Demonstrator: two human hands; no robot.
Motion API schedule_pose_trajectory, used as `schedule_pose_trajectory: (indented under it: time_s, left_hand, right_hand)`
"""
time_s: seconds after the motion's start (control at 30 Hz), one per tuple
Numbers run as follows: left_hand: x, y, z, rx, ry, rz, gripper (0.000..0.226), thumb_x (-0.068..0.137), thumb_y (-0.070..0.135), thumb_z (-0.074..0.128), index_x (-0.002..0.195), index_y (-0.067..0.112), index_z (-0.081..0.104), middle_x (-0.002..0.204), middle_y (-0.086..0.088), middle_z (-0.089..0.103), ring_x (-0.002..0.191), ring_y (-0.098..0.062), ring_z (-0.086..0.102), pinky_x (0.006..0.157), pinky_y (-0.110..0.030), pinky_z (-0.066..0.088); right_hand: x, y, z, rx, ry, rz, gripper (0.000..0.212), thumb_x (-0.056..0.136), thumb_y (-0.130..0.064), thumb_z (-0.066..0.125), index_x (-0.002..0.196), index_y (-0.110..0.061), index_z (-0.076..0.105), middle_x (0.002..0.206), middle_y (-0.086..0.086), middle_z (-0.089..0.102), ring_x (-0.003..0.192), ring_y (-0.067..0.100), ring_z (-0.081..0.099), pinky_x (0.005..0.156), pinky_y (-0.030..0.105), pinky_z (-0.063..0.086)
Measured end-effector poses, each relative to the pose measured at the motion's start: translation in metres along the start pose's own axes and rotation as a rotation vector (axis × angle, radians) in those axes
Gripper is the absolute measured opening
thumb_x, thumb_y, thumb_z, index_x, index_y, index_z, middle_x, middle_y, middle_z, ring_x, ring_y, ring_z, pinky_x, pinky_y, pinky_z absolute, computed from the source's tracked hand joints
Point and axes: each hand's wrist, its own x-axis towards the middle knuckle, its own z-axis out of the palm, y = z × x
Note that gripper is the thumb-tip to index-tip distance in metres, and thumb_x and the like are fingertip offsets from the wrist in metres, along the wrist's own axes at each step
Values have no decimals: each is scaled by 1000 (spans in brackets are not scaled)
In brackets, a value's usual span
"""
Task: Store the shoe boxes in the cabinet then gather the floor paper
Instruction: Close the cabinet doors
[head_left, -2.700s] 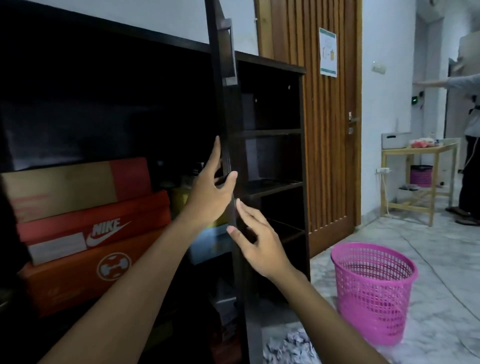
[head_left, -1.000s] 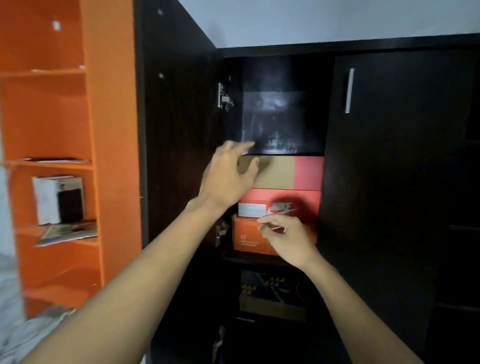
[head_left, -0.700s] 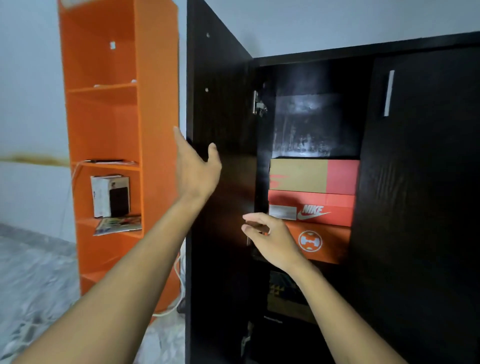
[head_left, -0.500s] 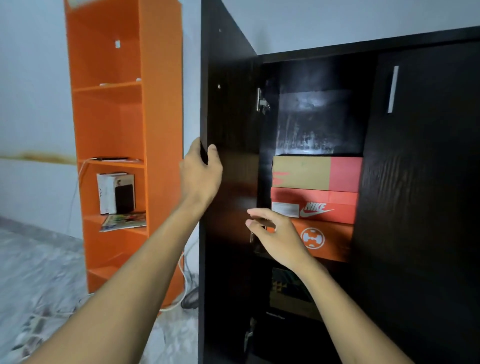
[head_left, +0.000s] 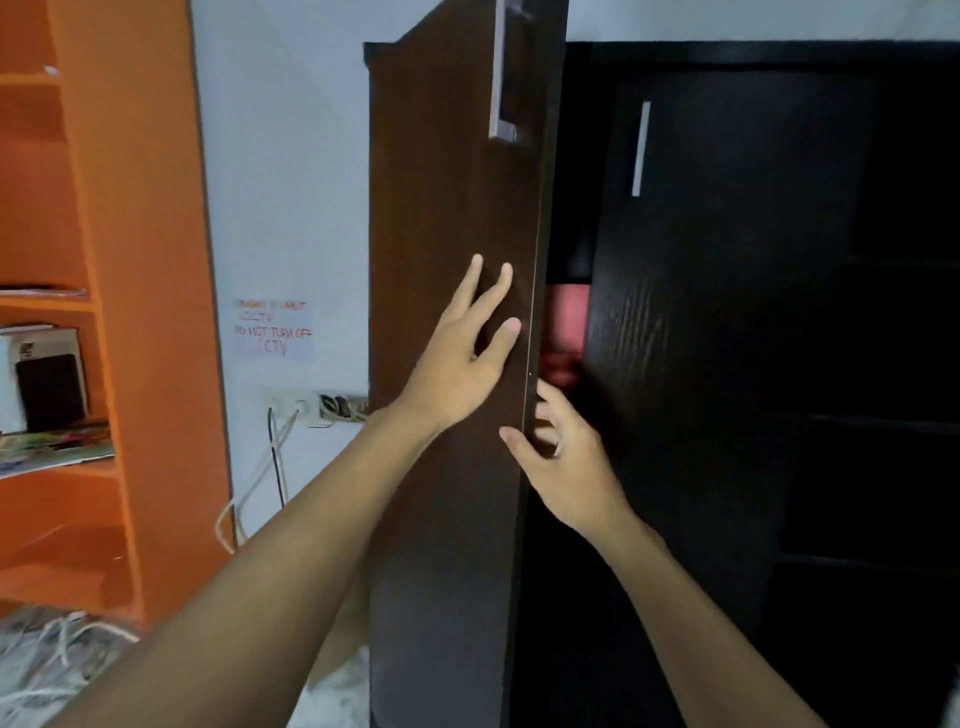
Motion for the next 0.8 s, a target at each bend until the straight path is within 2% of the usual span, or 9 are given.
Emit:
schedule_pose_trajectory:
  time_s: [0.1, 0.17, 0.23, 0.3, 0.37, 0.43, 0.57, 0.67, 0.8]
  left_hand:
    - [15, -15, 29, 49, -26, 20, 57, 103, 36, 44, 154, 37, 19, 164, 13, -10, 151, -8, -9, 123, -45, 7]
    - [25, -23, 45, 81, -50, 34, 59, 103, 36, 41, 154, 37, 12, 163, 11, -18, 148, -9, -19, 121, -50, -3]
    - [35, -32, 58, 122, -75, 68, 60, 104, 34, 40, 154, 37, 8, 161, 10, -24, 145, -9, -25, 118, -49, -10]
    - [45, -46, 64, 185, -102, 105, 61, 104, 31, 40, 155, 36, 6, 159, 9, -27, 145, -11, -26, 118, -48, -11]
    - [52, -60, 68, 268, -117, 160, 62, 104, 29, 41, 155, 34, 7, 158, 9, -28, 146, -13, -23, 120, -49, -7]
    - [57, -74, 71, 364, -108, 216, 63, 103, 31, 41, 155, 33, 6, 159, 7, -27, 148, -16, -20, 120, -47, -5]
    - [68, -94, 81, 497, -90, 255, 65, 103, 35, 40, 155, 32, 2, 161, 0, -26, 148, -18, -19, 118, -43, -5]
    - [80, -106, 93, 579, -139, 200, 65, 103, 34, 38, 155, 30, -1, 158, -2, -31, 146, -18, -24, 119, -46, -5]
    - [86, -131, 104, 691, -263, 77, 69, 103, 28, 38, 156, 29, -5, 157, -2, -35, 146, -20, -27, 120, -53, -3]
  right_hand:
    - [9, 16, -18, -131, 34, 7, 76, 93, -22, 66, 150, -46, 22, 120, -11, 63, 103, 1, 65, 91, 32, 56]
    - [16, 28, -24, -221, 46, -7, 83, 95, -26, 61, 144, -63, 6, 136, -7, 55, 113, 6, 61, 97, 36, 54]
    - [22, 39, -29, -348, 64, -35, 81, 97, -30, 57, 137, -70, -1, 145, -6, 48, 115, 8, 59, 100, 36, 51]
    - [30, 53, -31, -527, 128, -100, 71, 97, -33, 56, 146, -57, 10, 139, -6, 52, 107, 4, 57, 96, 31, 52]
    - [40, 68, -32, -719, 222, -181, 64, 97, -35, 56, 151, -40, 23, 135, -3, 54, 111, 6, 56, 94, 35, 52]
    - [50, 82, -33, -855, 309, -231, 61, 95, -38, 57, 150, -35, 30, 143, 1, 48, 125, 13, 50, 99, 39, 50]
    - [69, 99, -32, -1006, 392, -238, 61, 94, -40, 58, 150, -35, 33, 156, 10, 29, 146, 26, 27, 110, 44, 35]
    - [83, 111, -36, -1099, 314, -117, 67, 94, -37, 60, 153, -35, 26, 162, 14, 10, 151, 33, 5, 115, 57, 29]
    - [105, 127, -41, -1090, 45, 117, 77, 96, -47, 54, 155, -37, 5, 160, 11, -26, 146, 38, -24, 116, 65, 15]
